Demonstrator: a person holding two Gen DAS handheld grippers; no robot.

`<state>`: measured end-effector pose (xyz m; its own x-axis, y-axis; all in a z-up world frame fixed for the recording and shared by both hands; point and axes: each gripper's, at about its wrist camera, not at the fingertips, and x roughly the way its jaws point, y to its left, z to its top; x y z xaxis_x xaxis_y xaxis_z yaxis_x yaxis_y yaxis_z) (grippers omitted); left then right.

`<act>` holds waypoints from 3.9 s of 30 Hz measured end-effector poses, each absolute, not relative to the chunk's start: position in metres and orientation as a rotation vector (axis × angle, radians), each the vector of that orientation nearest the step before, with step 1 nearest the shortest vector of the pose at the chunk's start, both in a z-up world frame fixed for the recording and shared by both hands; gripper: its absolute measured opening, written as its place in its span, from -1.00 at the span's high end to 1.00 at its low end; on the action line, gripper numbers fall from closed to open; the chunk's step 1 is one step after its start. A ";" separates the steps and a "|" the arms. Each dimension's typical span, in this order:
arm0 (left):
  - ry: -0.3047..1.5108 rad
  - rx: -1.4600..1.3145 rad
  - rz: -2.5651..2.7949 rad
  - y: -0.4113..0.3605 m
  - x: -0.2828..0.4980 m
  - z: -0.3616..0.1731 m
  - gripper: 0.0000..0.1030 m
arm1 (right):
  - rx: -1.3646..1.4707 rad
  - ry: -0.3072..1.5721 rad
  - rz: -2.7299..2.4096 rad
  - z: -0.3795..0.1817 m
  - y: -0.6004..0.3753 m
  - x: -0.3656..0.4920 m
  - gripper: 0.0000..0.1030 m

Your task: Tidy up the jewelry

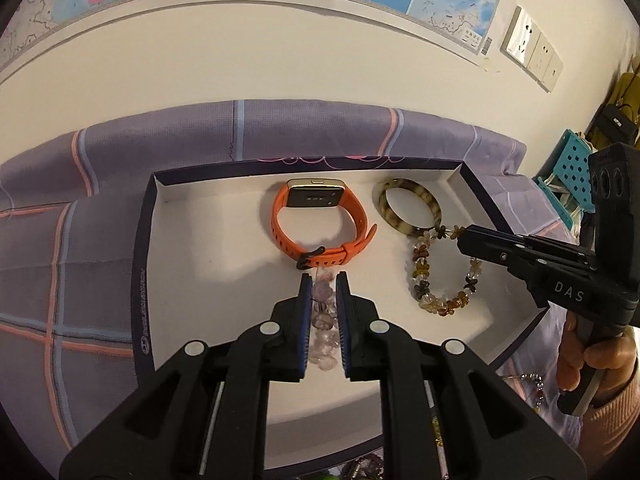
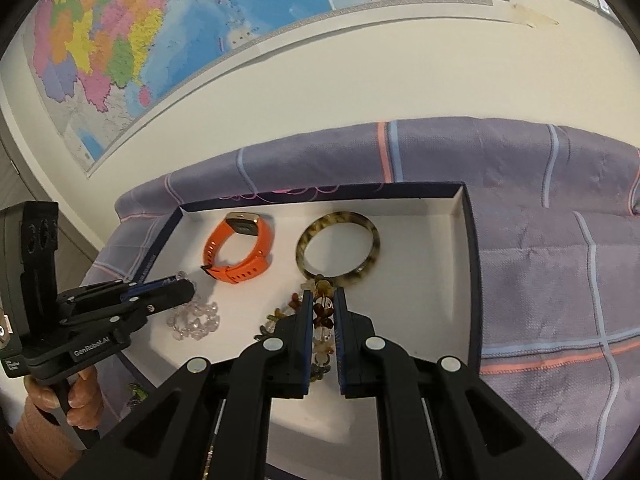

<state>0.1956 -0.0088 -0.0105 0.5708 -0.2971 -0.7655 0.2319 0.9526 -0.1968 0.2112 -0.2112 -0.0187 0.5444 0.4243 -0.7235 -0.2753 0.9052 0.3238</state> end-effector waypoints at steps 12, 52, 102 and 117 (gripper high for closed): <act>0.845 -0.024 -0.259 -0.003 0.175 0.007 -0.10 | 0.114 0.849 0.435 0.003 -0.216 0.174 0.44; 0.792 -0.044 -0.351 0.007 0.040 -0.008 -0.33 | -0.058 0.868 0.641 -0.002 -0.182 0.062 0.92; 0.839 -0.030 -0.401 0.015 0.024 -0.021 -0.28 | -0.074 0.904 0.486 -0.025 -0.200 0.069 -0.20; 0.877 -0.068 -0.311 0.042 0.044 -0.029 -0.03 | 0.018 0.967 0.735 -0.029 -0.106 0.101 0.40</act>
